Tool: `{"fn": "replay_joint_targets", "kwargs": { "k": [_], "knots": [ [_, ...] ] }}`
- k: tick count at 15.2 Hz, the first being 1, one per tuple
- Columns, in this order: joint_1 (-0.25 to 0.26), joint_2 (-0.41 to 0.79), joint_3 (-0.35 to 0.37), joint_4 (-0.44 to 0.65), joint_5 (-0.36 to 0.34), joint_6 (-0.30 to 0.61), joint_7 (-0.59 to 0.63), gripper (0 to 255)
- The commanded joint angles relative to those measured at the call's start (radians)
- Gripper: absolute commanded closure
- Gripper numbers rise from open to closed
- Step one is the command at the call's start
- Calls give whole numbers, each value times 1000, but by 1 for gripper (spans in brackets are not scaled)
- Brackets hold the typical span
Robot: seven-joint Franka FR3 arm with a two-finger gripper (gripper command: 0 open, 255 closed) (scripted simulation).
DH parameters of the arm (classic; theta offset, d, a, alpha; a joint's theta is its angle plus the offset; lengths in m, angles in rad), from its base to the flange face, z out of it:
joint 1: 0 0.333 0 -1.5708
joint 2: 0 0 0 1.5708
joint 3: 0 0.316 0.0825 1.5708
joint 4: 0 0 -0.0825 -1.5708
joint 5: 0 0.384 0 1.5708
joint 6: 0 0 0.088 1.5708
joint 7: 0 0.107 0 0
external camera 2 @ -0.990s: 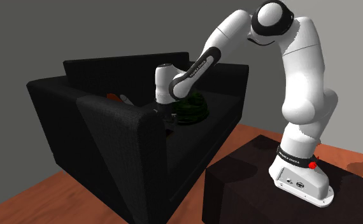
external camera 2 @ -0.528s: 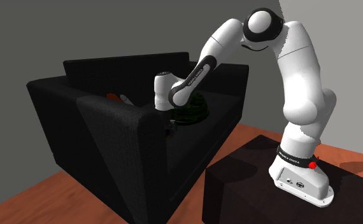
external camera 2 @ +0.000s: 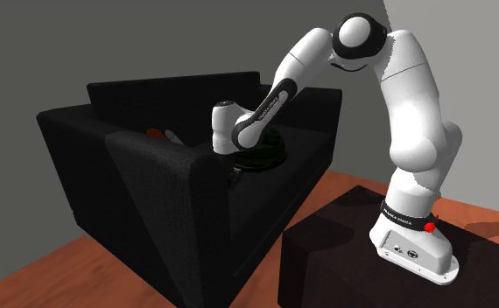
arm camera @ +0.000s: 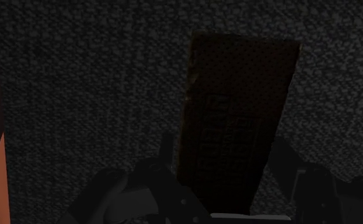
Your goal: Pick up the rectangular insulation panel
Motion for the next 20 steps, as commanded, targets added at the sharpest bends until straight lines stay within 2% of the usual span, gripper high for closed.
{"fn": "replay_joint_targets", "kwargs": {
  "k": [1,4,20],
  "knots": [
    [-1,0,-1,0,0,0,0,255],
    [0,1,-1,-1,-1,1,1,255],
    [-71,-150,94,4,134,-135,-93,255]
  ]
}}
